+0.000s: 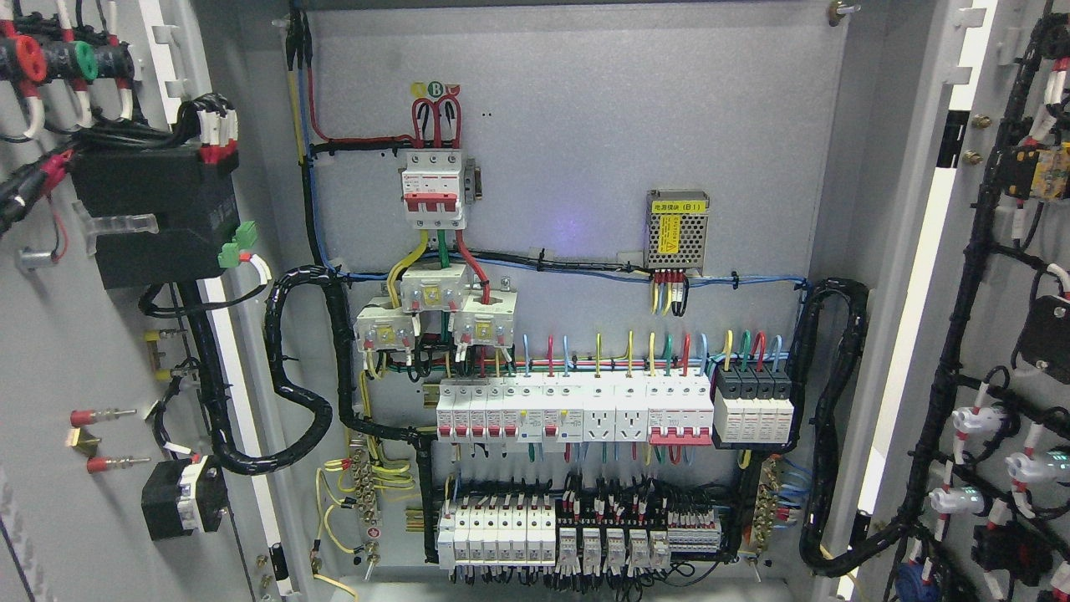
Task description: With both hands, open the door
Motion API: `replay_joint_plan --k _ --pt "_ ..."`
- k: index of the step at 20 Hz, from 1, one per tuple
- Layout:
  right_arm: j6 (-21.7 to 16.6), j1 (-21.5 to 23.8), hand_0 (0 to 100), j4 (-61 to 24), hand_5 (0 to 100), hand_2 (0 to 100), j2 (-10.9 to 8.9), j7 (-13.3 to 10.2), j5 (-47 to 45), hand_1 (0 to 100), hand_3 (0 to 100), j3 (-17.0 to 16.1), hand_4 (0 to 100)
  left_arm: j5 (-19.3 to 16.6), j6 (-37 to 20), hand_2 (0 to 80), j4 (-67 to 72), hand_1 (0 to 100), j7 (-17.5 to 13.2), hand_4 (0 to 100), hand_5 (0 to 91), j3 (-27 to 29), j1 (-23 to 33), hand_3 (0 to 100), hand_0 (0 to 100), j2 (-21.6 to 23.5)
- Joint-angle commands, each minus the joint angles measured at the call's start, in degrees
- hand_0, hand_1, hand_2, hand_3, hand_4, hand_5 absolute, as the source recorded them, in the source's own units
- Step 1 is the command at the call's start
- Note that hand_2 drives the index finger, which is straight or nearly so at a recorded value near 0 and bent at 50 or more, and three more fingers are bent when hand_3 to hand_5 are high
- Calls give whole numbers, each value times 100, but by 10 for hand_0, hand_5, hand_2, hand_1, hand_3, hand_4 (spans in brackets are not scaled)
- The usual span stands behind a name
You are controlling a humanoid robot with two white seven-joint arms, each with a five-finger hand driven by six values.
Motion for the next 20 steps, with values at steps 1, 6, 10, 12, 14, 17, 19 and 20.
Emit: replay_joint_plan --k 1,6,10,12,14,17,19,20 --pt "-557 724 0 -320 0 0 -611 28 5 0 0 -983 0 2 -16 0 -96 0 11 31 0 -87 20 0 0 -1" --pt "-1147 1137 0 -329 0 0 -796 28 5 0 0 -1353 0 2 -16 0 -911 0 -32 31 0 -245 415 0 0 -9" --pt "-1253 1322 0 -364 0 0 -910 37 -4 0 0 -1450 0 2 -16 0 -1843 0 -261 31 0 -263 784 0 0 -1" --pt "-1244 1349 0 -582 0 0 -963 28 -4 0 0 -1520 0 28 -16 0 -2326 0 -261 31 0 -420 925 0 0 43" --pt "-1235 1349 0 -855 0 0 -955 28 -4 0 0 -1608 0 212 -33 0 -2818 0 -270 31 0 -517 1066 0 0 78" --pt "-1253 1366 0 -1163 0 0 -954 19 -4 0 0 -1705 0 554 -95 0 -3539 0 -261 31 0 -894 1241 0 0 175" --pt "-1270 1366 0 -1321 0 0 -946 19 -4 0 0 -1827 0 853 -104 0 -4014 0 -253 32 0 -1289 1408 0 0 289" --pt "-1323 1358 0 -1348 0 0 -963 19 -4 0 0 -1845 0 1002 -104 0 -4312 0 -252 32 0 -1491 1522 0 0 368"
